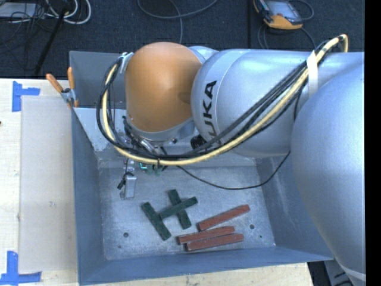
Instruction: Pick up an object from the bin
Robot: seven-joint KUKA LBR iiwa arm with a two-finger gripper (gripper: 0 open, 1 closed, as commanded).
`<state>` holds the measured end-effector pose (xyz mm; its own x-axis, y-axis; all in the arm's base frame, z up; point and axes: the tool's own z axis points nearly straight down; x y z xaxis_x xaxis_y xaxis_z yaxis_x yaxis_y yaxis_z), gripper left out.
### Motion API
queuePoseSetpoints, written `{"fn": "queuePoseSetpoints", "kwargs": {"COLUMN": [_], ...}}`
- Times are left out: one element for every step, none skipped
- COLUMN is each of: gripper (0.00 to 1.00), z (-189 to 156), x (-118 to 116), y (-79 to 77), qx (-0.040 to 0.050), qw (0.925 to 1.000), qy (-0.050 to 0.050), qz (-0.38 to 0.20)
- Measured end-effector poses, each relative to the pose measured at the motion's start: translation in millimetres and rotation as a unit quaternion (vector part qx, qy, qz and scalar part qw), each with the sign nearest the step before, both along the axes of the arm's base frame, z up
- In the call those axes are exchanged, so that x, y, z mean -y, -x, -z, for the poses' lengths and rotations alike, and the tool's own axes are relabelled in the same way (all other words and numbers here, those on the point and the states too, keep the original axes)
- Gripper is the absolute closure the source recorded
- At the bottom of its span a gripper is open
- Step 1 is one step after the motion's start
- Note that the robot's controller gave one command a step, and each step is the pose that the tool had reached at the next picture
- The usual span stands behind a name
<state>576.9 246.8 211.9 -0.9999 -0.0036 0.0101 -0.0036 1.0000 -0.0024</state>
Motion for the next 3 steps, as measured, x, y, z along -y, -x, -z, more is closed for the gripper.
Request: {"fn": "queuePoseSetpoints", "kwargs": {"gripper": [0.00,0.00,0.00], "z": [116.2,143.3,142.5], "x": [59.1,128.9,142.2], "y": [29.7,-6.3,26.6], "qx": [-0.0001,0.0046,0.0028], "qw": [0.9921,0.9724,0.9126], "qy": [-0.001,-0.001,-0.004], "qz": [-0.126,-0.233,-0.409]}}
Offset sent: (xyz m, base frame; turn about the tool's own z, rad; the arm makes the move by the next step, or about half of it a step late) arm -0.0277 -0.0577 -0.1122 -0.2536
